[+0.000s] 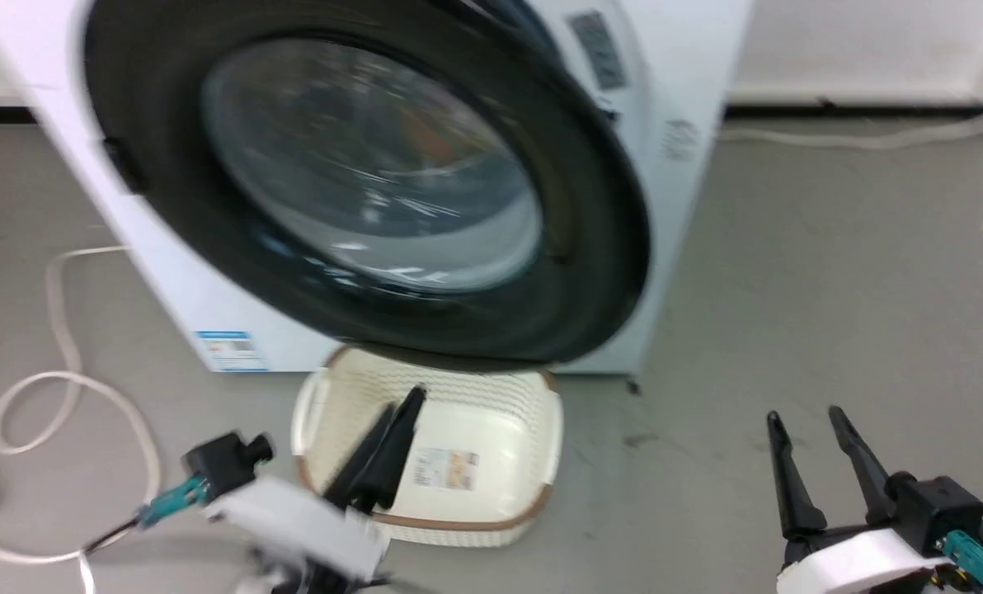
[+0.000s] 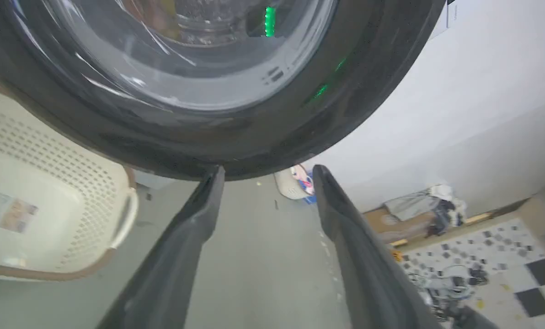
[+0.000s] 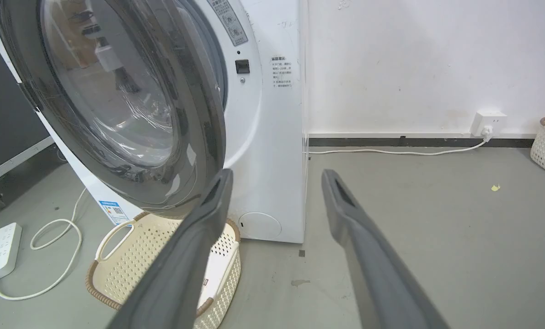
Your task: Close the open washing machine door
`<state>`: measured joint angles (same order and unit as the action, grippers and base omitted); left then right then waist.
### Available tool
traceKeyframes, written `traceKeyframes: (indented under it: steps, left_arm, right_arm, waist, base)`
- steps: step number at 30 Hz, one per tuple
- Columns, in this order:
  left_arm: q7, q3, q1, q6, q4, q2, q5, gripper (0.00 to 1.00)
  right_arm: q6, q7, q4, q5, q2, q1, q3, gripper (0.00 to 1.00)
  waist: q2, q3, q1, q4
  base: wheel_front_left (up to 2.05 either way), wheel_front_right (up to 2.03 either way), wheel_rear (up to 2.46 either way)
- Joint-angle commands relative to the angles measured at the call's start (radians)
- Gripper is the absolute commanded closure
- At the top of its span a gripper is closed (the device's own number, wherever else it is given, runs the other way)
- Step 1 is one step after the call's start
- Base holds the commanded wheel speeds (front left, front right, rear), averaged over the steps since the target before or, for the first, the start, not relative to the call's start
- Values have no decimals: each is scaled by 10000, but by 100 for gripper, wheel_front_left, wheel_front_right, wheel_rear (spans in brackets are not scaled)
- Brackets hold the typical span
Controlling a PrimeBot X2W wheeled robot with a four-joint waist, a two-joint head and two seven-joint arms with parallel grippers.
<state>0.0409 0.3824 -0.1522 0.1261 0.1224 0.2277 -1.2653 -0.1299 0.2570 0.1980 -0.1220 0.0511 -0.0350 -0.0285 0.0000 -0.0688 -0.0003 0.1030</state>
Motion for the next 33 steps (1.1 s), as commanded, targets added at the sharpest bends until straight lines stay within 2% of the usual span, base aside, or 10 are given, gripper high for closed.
traceKeyframes:
  steps: [1, 3, 6, 11, 15, 21, 24, 25, 26, 33]
  left_arm:
    - [396, 202, 54, 46, -1, 327, 563, 0]
    - [1631, 893, 105, 46, 443, 1095, 2324, 0]
    - [2173, 899, 63, 46, 1315, 1303, 4106, 0]
    - [2203, -1166, 409, -471, 728, 471, 7113, 0]
    - [2205, -1762, 1145, -591, 241, 95, 9275, 0]
    - [2207, -2370, 1804, -736, -283, -456, 11090, 0]
    - [2207, -2602, 1976, -733, -427, -662, 11373, 0]
    - [2207, -2660, 2014, -688, -430, -709, 11426, 0]
    - [2207, -2698, 2030, -636, -421, -747, 11481, 0]
    - [2208, -2808, 1709, -322, -404, -1004, 11698, 0]
  right_arm:
    - [-8, 47, -57, 72, -9, 75, -11, 0]
    - [-8, 47, -66, 97, -9, 155, 31, 0]
    - [-8, 47, -73, 132, -9, 248, 101, 0]
    - [-8, 47, -70, 136, -9, 353, 207, 0]
    - [-8, 47, -22, 70, -9, 432, 410, 0]
    - [-8, 47, 45, 1, -9, 544, 587, 0]
    - [-8, 47, 39, -42, -9, 579, 627, 0]
    - [-8, 47, 25, -35, -9, 573, 689, 61]
    - [-8, 47, -56, 4, -9, 524, 818, 100]
    - [-8, 47, -158, 335, 506, -461, 2248, 100]
  waist:
    - [0, 581, 3, -719]
    - [0, 707, 3, -958]
    - [0, 837, 3, -1251]
    - [0, 933, 3, -1542]
    - [0, 993, 3, -1589]
    - [0, 965, 3, -1573]
    - [0, 906, 3, -1597]
    - [0, 873, 3, -1625]
    - [0, 825, 3, -1658]
    - [0, 129, 3, -2063]
  base:
    - [0, 0, 0]
    - [0, 0, 0]
    - [0, 0, 0]
    - [0, 0, 0]
    - [0, 0, 0]
    - [0, 0, 0]
    - [0, 0, 0]
    - [0, 0, 0]
    - [0, 0, 0]
    - [0, 0, 0]
